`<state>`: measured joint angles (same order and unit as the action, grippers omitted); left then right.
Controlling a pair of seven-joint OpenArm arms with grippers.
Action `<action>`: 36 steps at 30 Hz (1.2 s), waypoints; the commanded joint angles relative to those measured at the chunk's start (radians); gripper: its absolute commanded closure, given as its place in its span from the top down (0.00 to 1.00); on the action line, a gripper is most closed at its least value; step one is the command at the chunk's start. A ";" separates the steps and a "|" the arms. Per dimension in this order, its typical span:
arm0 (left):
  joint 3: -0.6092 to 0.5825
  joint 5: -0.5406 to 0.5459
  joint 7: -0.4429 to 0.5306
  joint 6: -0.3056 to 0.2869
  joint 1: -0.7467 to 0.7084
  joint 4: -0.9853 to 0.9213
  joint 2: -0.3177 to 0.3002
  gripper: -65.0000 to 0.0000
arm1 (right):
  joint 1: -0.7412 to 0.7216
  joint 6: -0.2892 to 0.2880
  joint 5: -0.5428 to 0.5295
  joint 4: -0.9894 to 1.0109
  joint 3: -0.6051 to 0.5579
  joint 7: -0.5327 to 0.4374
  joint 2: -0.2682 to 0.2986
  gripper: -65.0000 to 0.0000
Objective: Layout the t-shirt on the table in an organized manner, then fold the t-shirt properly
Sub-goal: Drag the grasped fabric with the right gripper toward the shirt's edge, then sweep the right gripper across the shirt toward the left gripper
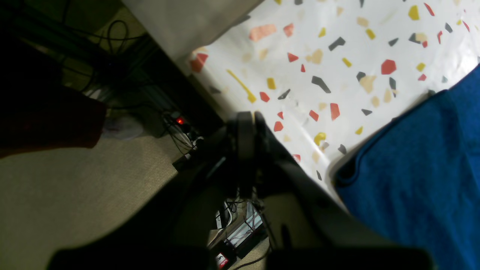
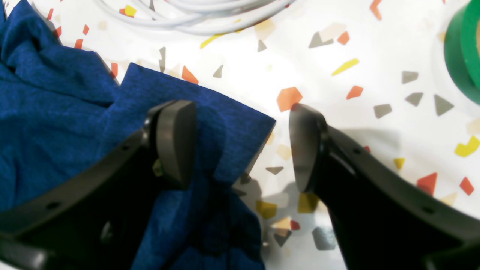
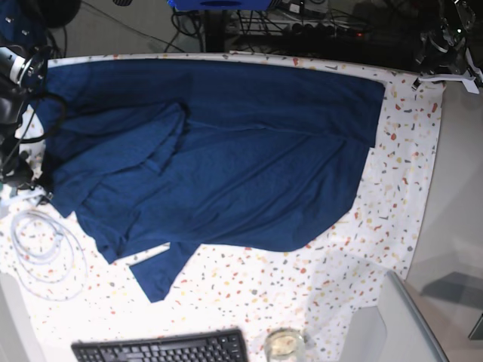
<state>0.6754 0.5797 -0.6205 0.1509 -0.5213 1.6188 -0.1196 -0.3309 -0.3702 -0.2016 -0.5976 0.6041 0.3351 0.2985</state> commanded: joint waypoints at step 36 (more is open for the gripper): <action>0.188 -0.326 0.020 -0.004 -0.013 0.016 -0.088 0.00 | 0.669 -0.328 -0.008 -1.280 -0.737 0.289 -0.275 0.00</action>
<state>0.8558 0.2657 -0.6235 0.1390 -0.5297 1.6165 -0.1936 0.3405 -0.6960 -0.1936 -1.8603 -0.1257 0.6434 0.0269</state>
